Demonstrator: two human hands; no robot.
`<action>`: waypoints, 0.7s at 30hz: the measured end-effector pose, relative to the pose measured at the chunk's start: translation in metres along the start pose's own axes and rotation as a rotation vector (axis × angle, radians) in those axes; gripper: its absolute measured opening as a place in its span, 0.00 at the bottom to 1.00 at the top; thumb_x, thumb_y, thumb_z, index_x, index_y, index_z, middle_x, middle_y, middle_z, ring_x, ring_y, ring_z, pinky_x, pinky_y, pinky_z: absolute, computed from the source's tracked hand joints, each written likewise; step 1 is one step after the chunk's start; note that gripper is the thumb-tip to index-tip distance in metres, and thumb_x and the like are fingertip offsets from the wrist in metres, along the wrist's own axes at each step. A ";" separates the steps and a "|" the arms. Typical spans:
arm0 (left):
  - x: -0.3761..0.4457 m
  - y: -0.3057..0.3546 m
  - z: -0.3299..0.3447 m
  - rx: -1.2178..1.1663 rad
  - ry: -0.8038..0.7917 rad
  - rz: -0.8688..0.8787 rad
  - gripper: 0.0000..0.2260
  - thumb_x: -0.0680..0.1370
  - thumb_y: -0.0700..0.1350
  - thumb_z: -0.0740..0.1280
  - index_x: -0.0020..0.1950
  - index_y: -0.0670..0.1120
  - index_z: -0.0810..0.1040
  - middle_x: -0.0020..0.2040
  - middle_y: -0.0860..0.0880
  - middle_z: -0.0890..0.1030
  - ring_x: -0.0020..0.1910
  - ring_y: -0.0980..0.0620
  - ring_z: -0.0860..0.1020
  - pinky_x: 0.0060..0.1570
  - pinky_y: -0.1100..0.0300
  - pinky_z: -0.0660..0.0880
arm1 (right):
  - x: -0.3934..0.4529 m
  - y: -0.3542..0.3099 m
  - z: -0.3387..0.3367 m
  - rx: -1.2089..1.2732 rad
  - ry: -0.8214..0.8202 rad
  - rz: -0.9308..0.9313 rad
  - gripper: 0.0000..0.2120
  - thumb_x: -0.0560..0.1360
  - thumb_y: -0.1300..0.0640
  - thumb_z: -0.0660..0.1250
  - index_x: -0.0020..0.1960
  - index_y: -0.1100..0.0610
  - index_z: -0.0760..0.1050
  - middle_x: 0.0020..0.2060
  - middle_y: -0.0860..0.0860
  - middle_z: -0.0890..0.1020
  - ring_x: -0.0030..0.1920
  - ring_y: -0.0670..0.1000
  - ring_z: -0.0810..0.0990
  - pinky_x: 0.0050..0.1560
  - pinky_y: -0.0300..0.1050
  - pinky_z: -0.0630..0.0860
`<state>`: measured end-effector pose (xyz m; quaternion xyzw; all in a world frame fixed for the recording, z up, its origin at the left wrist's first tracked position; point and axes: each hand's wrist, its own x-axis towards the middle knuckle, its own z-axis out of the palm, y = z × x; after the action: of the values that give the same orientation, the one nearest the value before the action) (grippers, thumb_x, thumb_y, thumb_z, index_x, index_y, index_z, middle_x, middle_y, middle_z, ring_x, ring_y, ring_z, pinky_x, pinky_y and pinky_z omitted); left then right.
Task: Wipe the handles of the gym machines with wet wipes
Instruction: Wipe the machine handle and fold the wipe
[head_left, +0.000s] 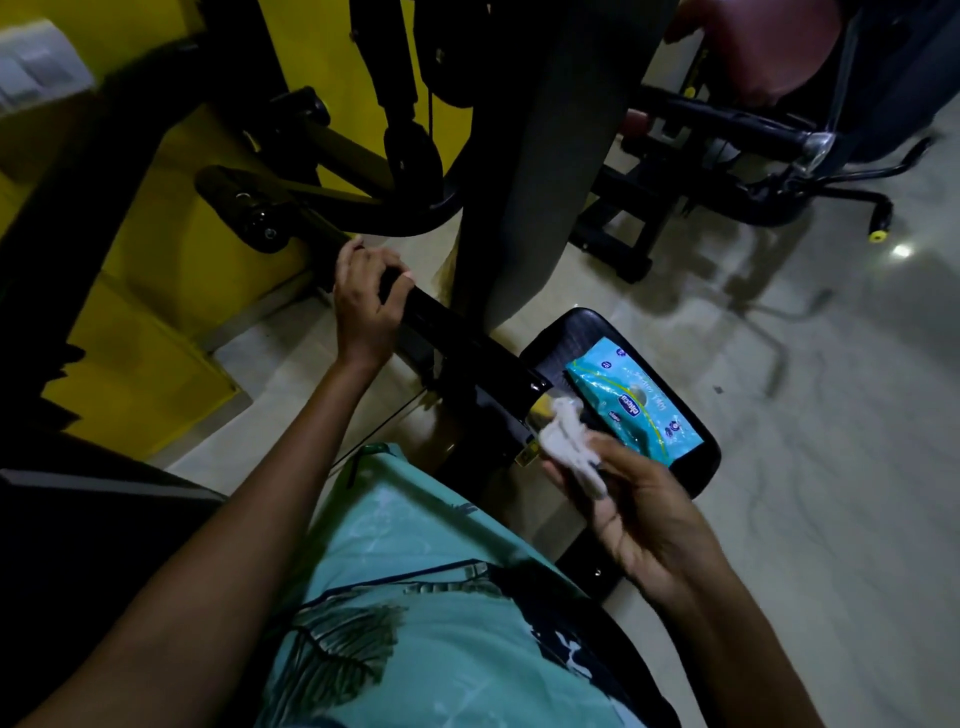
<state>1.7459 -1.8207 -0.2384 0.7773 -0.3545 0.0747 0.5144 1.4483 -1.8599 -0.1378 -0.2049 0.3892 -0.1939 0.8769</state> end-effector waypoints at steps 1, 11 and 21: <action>0.000 0.000 0.000 -0.009 -0.001 -0.008 0.17 0.75 0.51 0.59 0.45 0.38 0.76 0.47 0.41 0.79 0.60 0.35 0.72 0.66 0.66 0.56 | 0.000 -0.003 -0.003 -0.098 0.066 -0.169 0.04 0.70 0.69 0.64 0.41 0.65 0.77 0.39 0.58 0.82 0.33 0.49 0.82 0.35 0.40 0.81; 0.003 0.014 -0.005 0.014 0.003 -0.092 0.19 0.69 0.53 0.59 0.42 0.38 0.78 0.45 0.42 0.78 0.62 0.41 0.67 0.59 0.56 0.64 | 0.026 0.027 -0.026 -0.760 0.212 -0.919 0.12 0.70 0.69 0.71 0.42 0.51 0.78 0.38 0.46 0.82 0.41 0.47 0.80 0.47 0.47 0.77; 0.006 0.015 -0.006 0.047 -0.014 -0.126 0.20 0.69 0.54 0.58 0.41 0.38 0.78 0.44 0.42 0.77 0.59 0.42 0.69 0.54 0.54 0.68 | 0.032 0.026 -0.027 -0.782 0.153 -1.009 0.12 0.69 0.59 0.67 0.42 0.41 0.77 0.40 0.43 0.80 0.43 0.44 0.79 0.47 0.37 0.75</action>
<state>1.7423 -1.8220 -0.2213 0.8103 -0.3068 0.0449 0.4972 1.4522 -1.8600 -0.1873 -0.6529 0.3484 -0.4404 0.5083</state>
